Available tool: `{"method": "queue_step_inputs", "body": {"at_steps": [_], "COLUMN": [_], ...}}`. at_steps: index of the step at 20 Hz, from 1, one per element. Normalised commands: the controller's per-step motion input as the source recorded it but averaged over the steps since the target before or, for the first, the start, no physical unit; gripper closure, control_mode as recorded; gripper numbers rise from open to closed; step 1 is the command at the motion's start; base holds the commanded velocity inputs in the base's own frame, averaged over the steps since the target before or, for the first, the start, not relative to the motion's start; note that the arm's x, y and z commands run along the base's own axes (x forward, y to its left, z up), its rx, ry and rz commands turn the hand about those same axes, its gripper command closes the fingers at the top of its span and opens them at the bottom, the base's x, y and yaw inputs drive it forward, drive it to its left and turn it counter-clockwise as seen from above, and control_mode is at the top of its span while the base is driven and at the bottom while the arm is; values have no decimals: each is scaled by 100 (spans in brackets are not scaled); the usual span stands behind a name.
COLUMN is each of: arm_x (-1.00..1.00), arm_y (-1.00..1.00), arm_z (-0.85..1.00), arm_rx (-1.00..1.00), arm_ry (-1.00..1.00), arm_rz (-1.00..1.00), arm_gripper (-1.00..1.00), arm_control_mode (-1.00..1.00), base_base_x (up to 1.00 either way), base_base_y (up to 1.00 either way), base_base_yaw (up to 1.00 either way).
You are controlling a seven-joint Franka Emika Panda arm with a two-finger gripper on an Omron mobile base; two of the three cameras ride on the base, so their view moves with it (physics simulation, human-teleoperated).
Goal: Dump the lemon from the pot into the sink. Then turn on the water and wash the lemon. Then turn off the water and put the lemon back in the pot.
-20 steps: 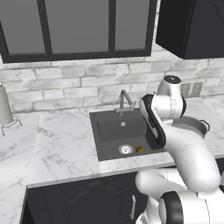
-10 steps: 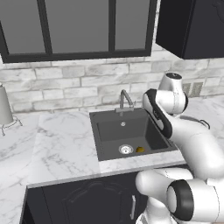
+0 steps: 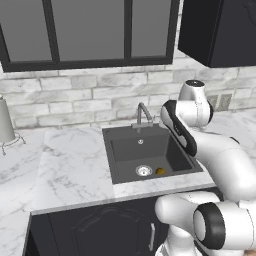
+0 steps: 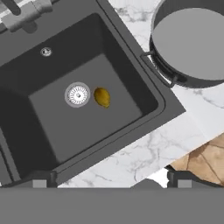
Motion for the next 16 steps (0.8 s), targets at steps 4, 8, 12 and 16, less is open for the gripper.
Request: {"method": "queue_step_inputs", "body": {"at_steps": [4, 8, 12, 16], "arm_x": [0, 0, 1, 9], "arm_y": [0, 0, 0, 0], "arm_z": [-5, -10, -15, -12], "arm_rx": [0, 0, 0, 0], "arm_ry": [-7, 0, 0, 0], "arm_rz": [16, 9, 10, 10], "arm_gripper": [-100, -100, -100, -100], "arm_control_mode": [-100, -100, -100, -100], "base_base_x": [0, 0, 0, 0], "base_base_y": [0, 0, 0, 0], "base_base_yaw": [0, 0, 0, 0]}}
